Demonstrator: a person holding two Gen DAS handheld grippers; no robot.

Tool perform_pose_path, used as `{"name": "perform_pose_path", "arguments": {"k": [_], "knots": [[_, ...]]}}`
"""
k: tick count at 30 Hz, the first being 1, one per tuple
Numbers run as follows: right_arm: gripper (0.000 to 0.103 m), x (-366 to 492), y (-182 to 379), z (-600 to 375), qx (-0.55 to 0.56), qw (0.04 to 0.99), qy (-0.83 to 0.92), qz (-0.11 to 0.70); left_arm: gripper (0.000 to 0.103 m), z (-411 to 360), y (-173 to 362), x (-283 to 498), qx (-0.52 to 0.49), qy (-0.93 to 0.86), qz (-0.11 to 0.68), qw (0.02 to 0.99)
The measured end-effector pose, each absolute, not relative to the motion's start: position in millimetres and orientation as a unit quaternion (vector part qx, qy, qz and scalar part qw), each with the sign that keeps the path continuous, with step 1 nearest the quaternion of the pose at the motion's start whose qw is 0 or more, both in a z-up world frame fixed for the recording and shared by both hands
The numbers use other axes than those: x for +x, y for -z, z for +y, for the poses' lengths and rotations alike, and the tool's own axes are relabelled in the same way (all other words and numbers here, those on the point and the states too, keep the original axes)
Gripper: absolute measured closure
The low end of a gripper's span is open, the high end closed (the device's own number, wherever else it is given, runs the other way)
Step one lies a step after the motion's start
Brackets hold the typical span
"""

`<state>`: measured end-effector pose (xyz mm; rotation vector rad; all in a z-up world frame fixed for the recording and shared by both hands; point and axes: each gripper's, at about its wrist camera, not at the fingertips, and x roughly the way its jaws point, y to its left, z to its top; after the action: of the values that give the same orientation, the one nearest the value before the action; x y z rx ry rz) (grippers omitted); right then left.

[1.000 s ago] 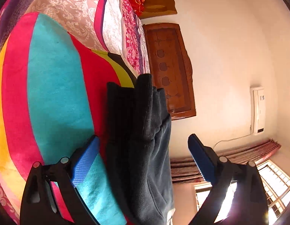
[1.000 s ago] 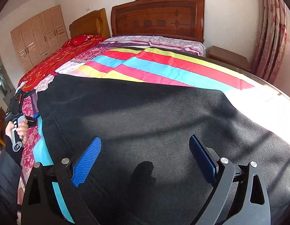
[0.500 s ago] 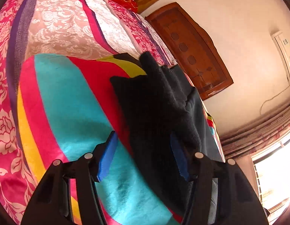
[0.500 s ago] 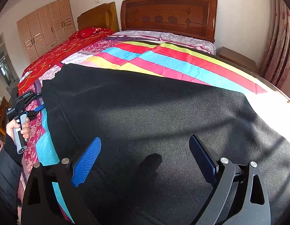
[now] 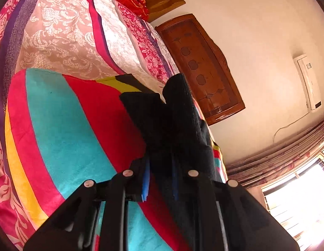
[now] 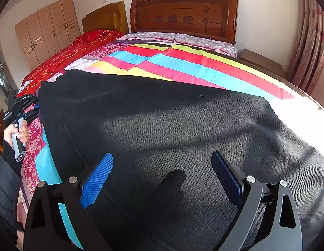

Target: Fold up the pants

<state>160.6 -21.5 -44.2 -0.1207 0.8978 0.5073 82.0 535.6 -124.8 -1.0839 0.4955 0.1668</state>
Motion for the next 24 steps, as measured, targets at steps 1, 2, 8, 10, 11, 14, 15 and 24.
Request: {"name": "perform_pose_path", "arguments": {"k": [1, 2, 8, 10, 11, 14, 15, 24], "knots": [[0.011, 162.1, 48.1, -23.5, -0.054, 0.867, -0.239, 0.435, 0.083, 535.9, 133.1, 82.7, -0.517, -0.079, 0.241, 0.818], [0.011, 163.5, 51.8, -25.1, -0.050, 0.864, -0.236, 0.442, 0.080, 538.5, 143.5, 80.9, -0.538, -0.070, 0.238, 0.805], [0.011, 158.2, 39.3, -13.2, -0.065, 0.864, -0.259, 0.427, 0.017, 547.0, 148.6, 46.4, -0.614, -0.041, 0.163, 0.771], [0.011, 156.2, 33.8, 2.4, -0.074, 0.861, -0.280, 0.417, 0.005, 543.6, 138.5, 46.5, -0.617, -0.013, 0.151, 0.772], [0.011, 155.3, 32.2, 11.1, -0.079, 0.860, -0.289, 0.412, 0.005, 540.5, 133.9, 47.1, -0.618, -0.001, 0.146, 0.772], [0.011, 149.9, 31.4, 34.7, -0.085, 0.853, -0.314, 0.408, 0.002, 537.1, 125.0, 46.9, -0.625, -0.003, 0.130, 0.770], [0.011, 147.0, 32.1, 40.6, -0.087, 0.850, -0.321, 0.408, 0.002, 536.1, 124.5, 50.1, -0.621, -0.009, 0.140, 0.771], [0.011, 135.9, 42.1, 51.2, -0.095, 0.840, -0.333, 0.419, 0.039, 519.9, 141.0, 78.3, -0.598, -0.006, 0.188, 0.779]]}}
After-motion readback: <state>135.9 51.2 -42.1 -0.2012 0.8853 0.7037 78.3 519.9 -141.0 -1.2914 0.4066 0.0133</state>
